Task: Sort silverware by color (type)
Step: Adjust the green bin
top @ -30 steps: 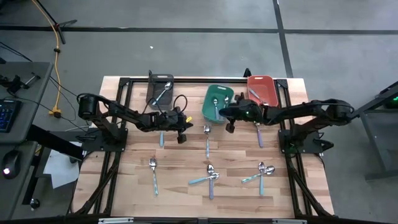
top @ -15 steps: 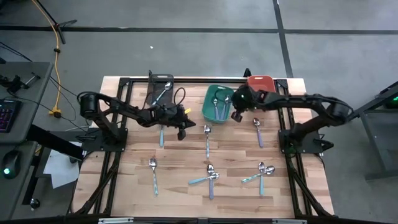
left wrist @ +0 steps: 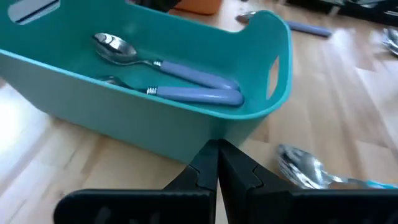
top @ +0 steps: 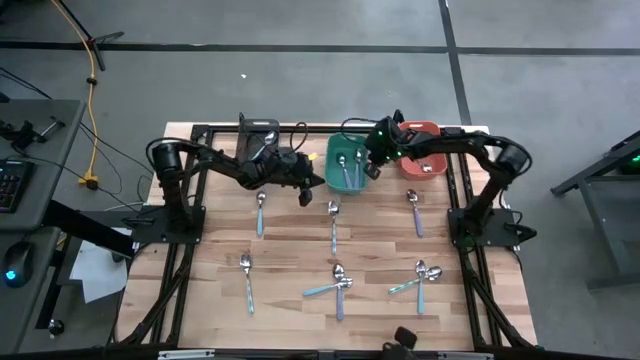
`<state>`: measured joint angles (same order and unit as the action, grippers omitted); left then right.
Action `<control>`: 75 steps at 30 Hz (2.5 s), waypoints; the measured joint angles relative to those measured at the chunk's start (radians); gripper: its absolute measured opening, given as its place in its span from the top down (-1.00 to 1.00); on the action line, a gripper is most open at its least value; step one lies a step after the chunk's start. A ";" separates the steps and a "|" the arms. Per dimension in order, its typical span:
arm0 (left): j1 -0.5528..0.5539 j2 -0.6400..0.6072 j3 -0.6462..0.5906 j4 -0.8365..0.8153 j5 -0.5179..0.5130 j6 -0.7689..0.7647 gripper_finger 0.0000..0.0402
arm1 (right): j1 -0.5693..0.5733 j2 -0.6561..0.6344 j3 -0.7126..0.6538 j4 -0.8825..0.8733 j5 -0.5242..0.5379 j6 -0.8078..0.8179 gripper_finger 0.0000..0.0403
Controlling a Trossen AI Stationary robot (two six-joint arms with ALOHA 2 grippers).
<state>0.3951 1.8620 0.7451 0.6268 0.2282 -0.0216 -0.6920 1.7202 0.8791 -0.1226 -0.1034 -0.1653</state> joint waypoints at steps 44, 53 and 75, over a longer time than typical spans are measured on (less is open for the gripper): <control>-0.153 -0.041 -0.015 0.030 -0.212 0.102 1.00 | 0.400 -0.263 -0.043 -0.204 0.139 -0.071 1.00; -0.109 -0.041 -0.015 0.027 -0.260 0.059 1.00 | 0.360 -0.168 -0.044 -0.062 0.163 -0.071 1.00; -0.038 -0.041 -0.015 -0.075 -0.293 0.076 1.00 | 0.295 -0.141 -0.044 0.028 0.154 -0.107 1.00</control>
<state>0.3573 1.8206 0.7296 0.5521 -0.0647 0.0547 -0.3966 1.5791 0.8349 -0.0942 0.0502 -0.2719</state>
